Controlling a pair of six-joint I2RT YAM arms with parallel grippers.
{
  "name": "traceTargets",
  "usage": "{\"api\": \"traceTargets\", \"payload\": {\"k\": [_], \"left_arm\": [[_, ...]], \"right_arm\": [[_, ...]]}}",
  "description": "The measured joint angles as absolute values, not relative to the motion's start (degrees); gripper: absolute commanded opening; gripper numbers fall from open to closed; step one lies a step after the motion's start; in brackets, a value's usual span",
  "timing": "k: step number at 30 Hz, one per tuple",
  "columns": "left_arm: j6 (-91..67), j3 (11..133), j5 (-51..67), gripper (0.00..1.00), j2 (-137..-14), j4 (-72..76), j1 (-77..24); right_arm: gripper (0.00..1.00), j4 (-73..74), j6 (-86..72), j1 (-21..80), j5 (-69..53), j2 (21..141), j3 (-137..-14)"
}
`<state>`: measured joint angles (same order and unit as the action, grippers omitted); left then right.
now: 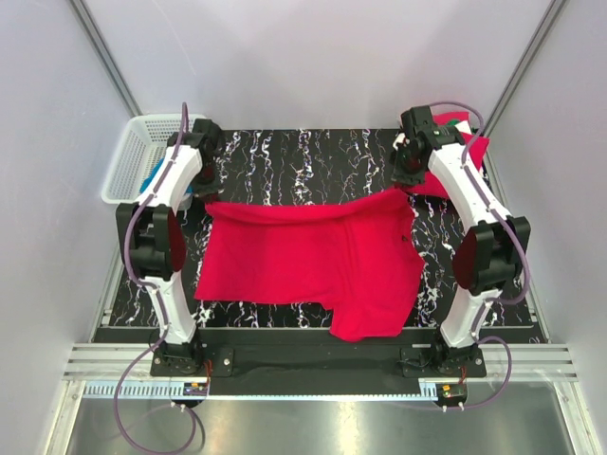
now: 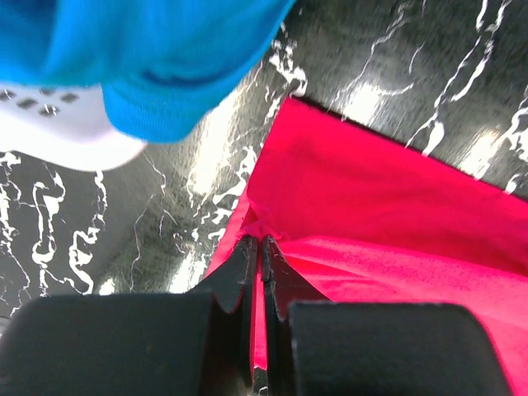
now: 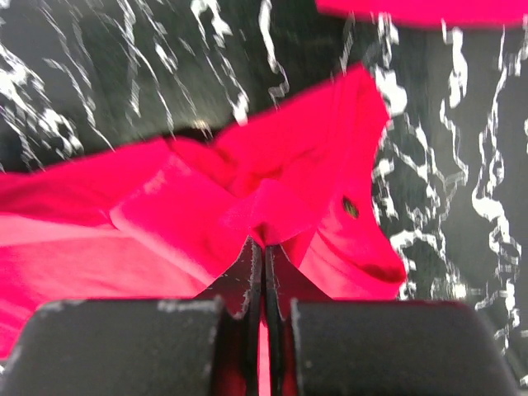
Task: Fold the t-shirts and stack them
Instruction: Fold the tshirt
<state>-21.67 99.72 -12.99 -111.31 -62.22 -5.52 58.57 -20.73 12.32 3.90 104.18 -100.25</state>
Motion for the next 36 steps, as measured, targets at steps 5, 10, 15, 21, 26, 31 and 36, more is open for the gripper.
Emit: {"api": "traceTargets", "payload": {"k": [5,10,15,21,26,31,36], "left_arm": [[-21.61,105.14,-13.93,0.0,-114.21,-63.59,-5.52],[-21.41,110.41,-15.27,0.0,-116.81,-64.51,-5.52],[-21.21,116.11,-16.69,0.0,-120.01,-64.88,-5.52],[-20.97,118.41,-17.69,0.0,-122.76,-65.1,-5.52],[-20.95,120.14,-18.48,0.0,-125.36,-65.63,-5.52],[-20.97,121.8,-19.22,0.0,-125.86,-66.06,-5.52],[-20.97,122.08,-19.35,0.0,-125.82,-65.82,-5.52]], "right_arm": [[0.0,58.96,-20.14,12.08,5.21,110.34,-109.69],[0.0,60.45,-18.76,11.44,7.11,117.64,-121.19],[0.0,61.65,-17.72,10.87,8.88,122.91,-130.39],[0.0,63.02,-17.52,10.28,9.61,125.84,-135.96],[0.0,63.26,-17.47,10.22,9.56,129.43,-141.95],[0.0,63.29,-17.5,10.22,9.37,130.28,-143.13],[0.0,62.72,-17.5,10.09,8.6,129.95,-141.29]]}}
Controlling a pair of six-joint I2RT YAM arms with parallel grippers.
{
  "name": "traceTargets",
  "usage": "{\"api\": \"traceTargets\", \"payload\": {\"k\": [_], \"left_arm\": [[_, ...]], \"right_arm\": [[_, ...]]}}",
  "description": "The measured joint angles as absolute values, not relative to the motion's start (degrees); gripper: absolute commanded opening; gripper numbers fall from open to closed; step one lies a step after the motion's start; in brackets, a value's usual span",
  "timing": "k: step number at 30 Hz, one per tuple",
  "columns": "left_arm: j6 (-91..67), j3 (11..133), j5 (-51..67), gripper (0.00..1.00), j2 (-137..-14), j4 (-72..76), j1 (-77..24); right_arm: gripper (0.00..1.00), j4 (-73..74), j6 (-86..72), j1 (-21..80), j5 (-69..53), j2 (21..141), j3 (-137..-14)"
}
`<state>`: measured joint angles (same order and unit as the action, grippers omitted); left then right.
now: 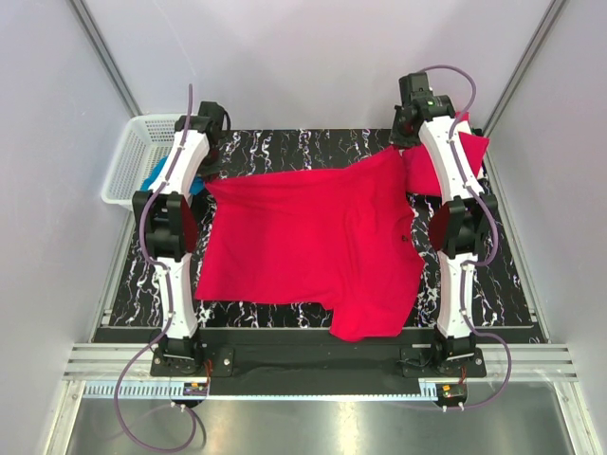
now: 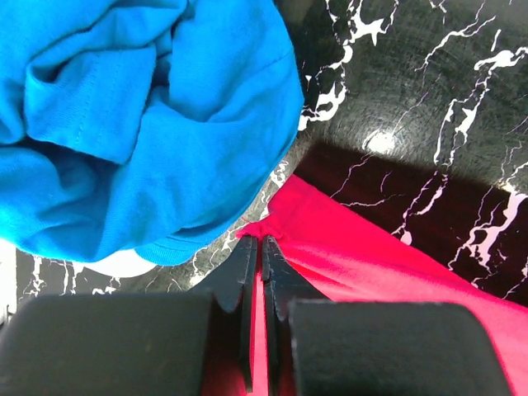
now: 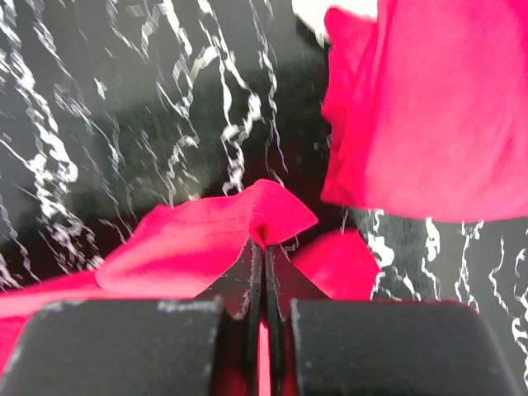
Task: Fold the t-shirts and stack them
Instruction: Fold the tshirt
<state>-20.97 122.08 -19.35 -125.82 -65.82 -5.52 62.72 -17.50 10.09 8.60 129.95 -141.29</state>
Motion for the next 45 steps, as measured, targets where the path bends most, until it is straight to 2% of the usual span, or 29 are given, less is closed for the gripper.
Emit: {"api": "traceTargets", "payload": {"k": [11,20,38,45], "left_arm": [[-20.34,108.18,-17.52,0.0,-116.31,-63.16,-5.89],[-19.38,100.42,-15.62,0.0,-113.25,-62.33,-7.11],[-19.46,98.83,-15.92,0.0,-112.66,-63.4,-7.68],[-19.57,97.38,-15.9,0.0,-112.66,-64.01,-7.97]], "right_arm": [[0.0,62.7,-17.21,10.0,6.76,118.3,-121.75],[0.0,62.98,-17.72,10.04,4.75,107.18,-111.48],[0.0,64.16,-19.42,11.07,-0.82,106.72,-98.7],[0.0,64.16,-19.55,11.35,-1.15,106.74,-97.43]]}}
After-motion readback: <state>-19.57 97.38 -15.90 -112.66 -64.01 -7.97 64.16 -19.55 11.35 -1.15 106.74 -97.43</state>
